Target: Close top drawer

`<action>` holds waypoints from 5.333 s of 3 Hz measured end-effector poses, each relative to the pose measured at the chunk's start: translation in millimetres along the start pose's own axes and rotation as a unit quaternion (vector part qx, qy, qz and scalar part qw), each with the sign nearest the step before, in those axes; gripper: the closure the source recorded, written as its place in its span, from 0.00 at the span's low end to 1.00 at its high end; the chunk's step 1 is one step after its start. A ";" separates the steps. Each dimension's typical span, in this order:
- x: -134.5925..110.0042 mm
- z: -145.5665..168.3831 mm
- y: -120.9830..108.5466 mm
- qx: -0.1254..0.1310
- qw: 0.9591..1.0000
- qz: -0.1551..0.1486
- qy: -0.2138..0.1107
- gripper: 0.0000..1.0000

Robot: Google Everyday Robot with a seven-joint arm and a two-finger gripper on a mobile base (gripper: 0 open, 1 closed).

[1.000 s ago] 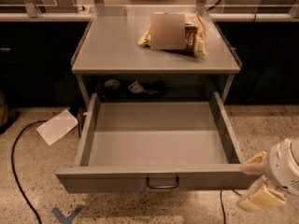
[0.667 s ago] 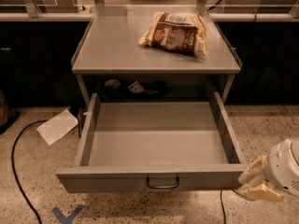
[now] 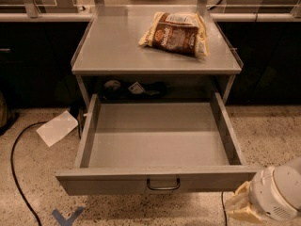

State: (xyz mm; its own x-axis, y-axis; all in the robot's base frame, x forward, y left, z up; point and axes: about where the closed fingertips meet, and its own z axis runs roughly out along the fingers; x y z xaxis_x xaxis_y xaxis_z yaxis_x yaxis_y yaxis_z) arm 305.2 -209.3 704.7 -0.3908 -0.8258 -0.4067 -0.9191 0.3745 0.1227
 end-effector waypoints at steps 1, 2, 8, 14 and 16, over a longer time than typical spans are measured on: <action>-2.2 40.8 -2.9 -0.015 0.999 -0.016 -0.026 1.00; -13.8 68.3 -25.0 -0.013 0.998 -0.044 -0.040 1.00; -95.1 91.3 -109.1 0.043 0.987 -0.122 -0.097 1.00; -149.3 70.0 -206.5 0.136 0.971 -0.170 -0.098 1.00; -166.0 53.4 -242.7 0.168 0.962 -0.196 -0.092 1.00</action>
Offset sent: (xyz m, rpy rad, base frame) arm 0.0676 0.0466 -0.0886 0.1116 -0.0932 0.1379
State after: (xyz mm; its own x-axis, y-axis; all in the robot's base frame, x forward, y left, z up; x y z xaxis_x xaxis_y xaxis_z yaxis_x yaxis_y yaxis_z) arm 595.8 -140.6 694.1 0.0256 -0.8542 -0.5193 -0.9131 0.1915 -0.3600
